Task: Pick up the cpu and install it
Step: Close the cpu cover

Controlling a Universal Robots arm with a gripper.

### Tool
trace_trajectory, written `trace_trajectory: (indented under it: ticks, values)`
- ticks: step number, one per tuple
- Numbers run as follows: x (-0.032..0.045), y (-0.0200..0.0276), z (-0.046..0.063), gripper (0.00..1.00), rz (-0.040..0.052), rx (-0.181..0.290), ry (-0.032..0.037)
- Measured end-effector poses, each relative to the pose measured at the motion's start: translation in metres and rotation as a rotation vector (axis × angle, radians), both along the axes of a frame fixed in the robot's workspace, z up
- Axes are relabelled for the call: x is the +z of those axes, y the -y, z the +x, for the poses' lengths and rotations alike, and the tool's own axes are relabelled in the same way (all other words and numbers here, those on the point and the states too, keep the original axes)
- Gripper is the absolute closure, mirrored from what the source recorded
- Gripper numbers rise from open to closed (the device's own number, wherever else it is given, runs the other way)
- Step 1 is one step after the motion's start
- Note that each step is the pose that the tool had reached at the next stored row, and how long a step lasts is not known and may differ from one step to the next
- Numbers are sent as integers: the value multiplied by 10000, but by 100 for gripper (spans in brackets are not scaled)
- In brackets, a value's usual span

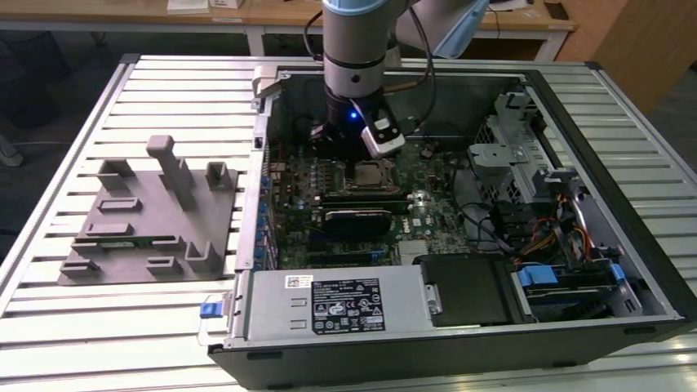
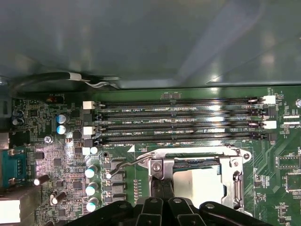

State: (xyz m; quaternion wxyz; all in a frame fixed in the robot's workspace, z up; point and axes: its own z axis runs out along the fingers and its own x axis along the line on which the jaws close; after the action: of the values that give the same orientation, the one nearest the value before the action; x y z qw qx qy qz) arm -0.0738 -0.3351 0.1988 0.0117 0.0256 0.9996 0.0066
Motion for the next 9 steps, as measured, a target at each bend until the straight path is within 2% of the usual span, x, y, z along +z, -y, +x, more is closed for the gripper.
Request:
trace_trajectory:
  ticks: [9]
  values:
    - [-8, 0, 16, 89, -1, 0, -2]
